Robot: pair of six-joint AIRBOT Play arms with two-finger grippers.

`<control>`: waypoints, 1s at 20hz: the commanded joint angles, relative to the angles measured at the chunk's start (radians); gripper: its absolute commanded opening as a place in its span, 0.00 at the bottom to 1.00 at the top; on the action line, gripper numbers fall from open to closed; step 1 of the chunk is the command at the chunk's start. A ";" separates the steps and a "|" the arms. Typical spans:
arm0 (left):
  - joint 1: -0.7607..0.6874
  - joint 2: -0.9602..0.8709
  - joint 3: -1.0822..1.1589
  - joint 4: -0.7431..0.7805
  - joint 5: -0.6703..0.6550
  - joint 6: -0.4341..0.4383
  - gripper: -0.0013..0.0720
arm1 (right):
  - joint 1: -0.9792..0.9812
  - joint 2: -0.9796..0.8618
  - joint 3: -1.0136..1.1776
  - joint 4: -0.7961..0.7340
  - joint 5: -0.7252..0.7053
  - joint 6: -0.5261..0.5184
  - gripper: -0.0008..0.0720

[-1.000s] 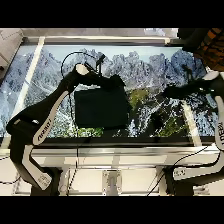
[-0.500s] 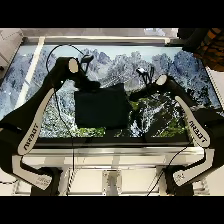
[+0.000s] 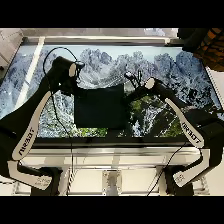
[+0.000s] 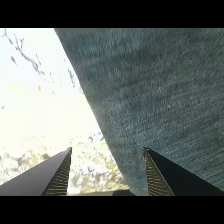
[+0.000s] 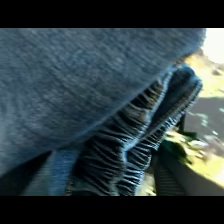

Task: Fold the clothes and pants, and hang the long-sleeved shirts on hangers.

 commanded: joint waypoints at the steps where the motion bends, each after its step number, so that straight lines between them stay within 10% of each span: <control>1: -0.005 0.002 -0.084 0.023 -0.006 -0.006 0.68 | 0.020 -0.008 0.000 0.020 0.000 -0.009 0.62; 4: -0.014 0.011 -0.137 0.022 -0.007 -0.007 0.67 | 0.035 -0.019 0.000 0.016 -0.003 -0.008 0.04; 11: -0.019 0.082 -0.217 0.023 0.018 -0.024 0.67 | -0.144 -0.018 0.132 -0.314 0.106 0.307 0.03; 20: -0.020 0.100 -0.336 0.015 0.080 -0.056 0.67 | -0.834 -0.011 0.176 -0.483 0.468 0.406 0.02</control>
